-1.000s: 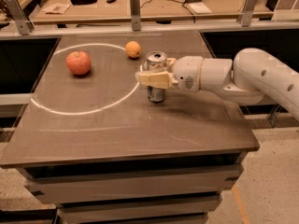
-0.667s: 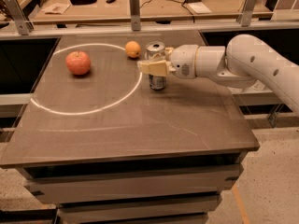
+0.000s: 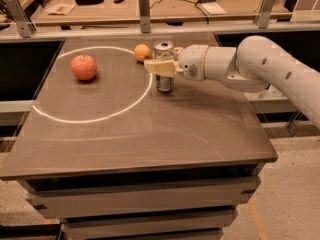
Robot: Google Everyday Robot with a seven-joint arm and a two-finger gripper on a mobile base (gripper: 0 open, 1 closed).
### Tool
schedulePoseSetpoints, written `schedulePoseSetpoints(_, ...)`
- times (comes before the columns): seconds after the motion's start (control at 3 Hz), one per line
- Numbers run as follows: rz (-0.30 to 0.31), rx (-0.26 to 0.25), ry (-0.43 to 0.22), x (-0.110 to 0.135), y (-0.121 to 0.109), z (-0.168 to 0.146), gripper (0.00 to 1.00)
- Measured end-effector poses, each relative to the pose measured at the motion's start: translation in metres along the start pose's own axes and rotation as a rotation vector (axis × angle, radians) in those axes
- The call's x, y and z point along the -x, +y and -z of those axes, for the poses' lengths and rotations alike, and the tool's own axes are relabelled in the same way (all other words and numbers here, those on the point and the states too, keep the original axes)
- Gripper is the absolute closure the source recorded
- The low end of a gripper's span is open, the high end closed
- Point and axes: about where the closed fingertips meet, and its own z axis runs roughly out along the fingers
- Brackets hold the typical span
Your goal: Move redbull can near orange
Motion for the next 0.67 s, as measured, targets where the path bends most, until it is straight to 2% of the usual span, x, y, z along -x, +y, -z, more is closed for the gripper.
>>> schedulePoseSetpoints(0.33,-0.02,-0.066,-0.039,0.009,-0.032,-0.013,1.0)
schedulePoseSetpoints(0.67,-0.007,-0.094,-0.046,0.013,-0.059,-0.027,1.0)
